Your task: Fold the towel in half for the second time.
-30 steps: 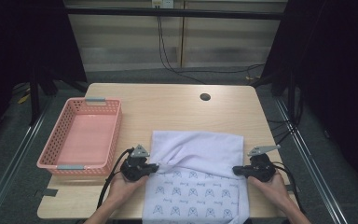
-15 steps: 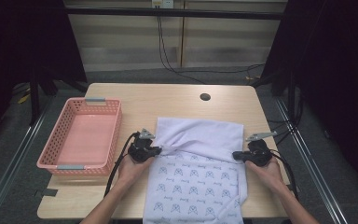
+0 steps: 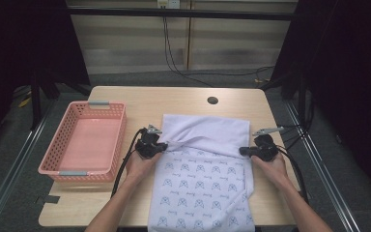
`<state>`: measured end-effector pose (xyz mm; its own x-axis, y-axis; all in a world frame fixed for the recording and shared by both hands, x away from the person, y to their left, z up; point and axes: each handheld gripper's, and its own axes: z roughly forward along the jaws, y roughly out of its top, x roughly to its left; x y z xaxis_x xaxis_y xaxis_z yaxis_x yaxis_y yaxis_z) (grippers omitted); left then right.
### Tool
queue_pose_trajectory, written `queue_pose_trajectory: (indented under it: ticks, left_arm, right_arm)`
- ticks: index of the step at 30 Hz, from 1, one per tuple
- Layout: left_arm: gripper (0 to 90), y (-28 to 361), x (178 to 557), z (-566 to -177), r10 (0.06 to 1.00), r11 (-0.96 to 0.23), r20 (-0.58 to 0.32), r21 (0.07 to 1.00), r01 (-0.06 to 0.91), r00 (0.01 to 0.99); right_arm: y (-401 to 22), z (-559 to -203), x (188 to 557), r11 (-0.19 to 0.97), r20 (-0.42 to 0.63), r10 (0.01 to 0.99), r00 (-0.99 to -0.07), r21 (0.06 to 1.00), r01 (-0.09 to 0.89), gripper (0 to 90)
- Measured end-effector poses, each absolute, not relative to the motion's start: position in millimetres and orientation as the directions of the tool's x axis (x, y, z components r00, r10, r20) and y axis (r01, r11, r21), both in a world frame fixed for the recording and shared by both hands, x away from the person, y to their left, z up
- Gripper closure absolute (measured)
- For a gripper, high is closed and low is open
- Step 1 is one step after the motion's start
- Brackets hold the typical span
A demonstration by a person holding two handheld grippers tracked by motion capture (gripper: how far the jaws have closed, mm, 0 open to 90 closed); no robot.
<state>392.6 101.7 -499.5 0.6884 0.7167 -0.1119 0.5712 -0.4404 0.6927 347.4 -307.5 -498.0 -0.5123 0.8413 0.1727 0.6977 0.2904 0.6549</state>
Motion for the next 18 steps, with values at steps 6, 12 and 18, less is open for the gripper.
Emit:
queue_pose_trajectory:
  ticks: [6,12,18]
  left_arm:
    - [87.5,102.3,400.3,-499.3,0.729,-0.439,-0.102,0.689,0.577,0.677]
    - [87.4,102.6,405.5,-500.6,0.745,-0.411,-0.11,0.7,0.583,0.658]
    - [87.4,101.8,414.6,-500.1,0.749,-0.422,-0.094,0.695,0.582,0.655]
  right_arm:
    - [-306.3,-499.0,359.2,0.278,0.174,0.847,-0.502,0.66,0.698,87.4]
    - [-306.3,-500.8,369.1,0.26,0.18,0.851,-0.494,0.671,0.694,87.3]
    - [-305.6,-501.3,381.4,0.252,0.177,0.857,-0.483,0.674,0.694,87.3]
